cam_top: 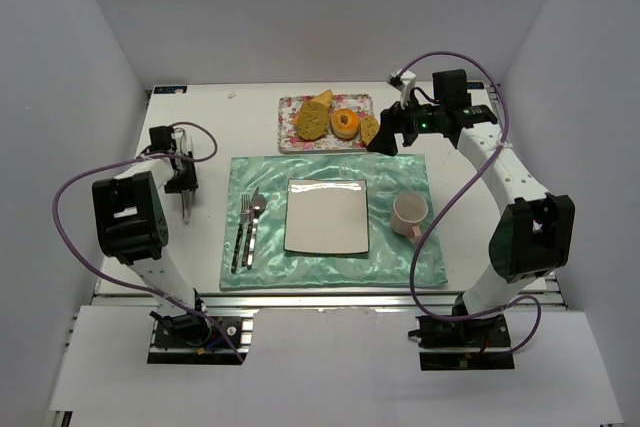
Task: Place the bread
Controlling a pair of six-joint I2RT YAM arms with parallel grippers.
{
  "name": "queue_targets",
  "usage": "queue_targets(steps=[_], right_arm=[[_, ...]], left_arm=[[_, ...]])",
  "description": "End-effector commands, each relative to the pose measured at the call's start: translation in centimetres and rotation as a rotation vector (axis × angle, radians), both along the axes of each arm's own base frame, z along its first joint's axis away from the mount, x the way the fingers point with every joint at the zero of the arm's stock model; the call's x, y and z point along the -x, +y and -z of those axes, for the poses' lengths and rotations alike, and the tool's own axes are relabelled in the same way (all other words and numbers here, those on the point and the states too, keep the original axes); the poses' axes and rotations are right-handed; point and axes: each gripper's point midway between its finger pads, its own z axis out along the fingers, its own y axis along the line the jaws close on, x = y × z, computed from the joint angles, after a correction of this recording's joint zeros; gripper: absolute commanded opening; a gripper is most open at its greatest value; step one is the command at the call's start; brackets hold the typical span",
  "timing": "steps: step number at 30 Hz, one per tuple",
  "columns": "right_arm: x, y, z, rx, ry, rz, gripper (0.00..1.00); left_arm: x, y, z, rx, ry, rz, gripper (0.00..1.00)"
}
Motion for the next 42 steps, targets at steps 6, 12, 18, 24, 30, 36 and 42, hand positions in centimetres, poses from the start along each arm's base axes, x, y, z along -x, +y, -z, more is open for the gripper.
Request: queue_targets(steps=[6, 12, 18, 24, 30, 36, 42], right_arm=[[0.2, 0.1, -2.4, -0.033, -0.048, -0.009, 0.89], [0.6, 0.2, -2.6, -0.045, -0.048, -0.009, 0.89], [0.9, 0.2, -3.0, -0.06, -0.051, -0.008, 0.89], [1.2, 0.3, -3.1, -0.066, -0.048, -0.01, 0.89], [1.5, 0.3, -3.3, -0.074, -0.048, -0.012, 0.89], [1.9, 0.0, -3.1, -0.075, -0.048, -0.007, 0.89], [2.2, -0.4, -3.4, -0.076, -0.056, 0.002, 0.89]], left_arm=[[0.6, 0.4, -1.1, -0.003, -0.022, -0.064, 0.32], [-2.3, -4.4, -8.6, 0.166, -0.198, 0.021, 0.31], [-1.4, -13.7, -14.4, 0.397, -0.261, 0.185, 0.5], [0.0, -19.7, -18.1, 0.579, -0.32, 0.272, 0.57], [-1.1, -23.3, -21.1, 0.632, -0.377, 0.384, 0.58], [-4.3, -26.4, -21.5, 0.529, -0.407, 0.535, 0.58], [-9.6, -27.0, -19.0, 0.387, -0.366, 0.583, 0.59]])
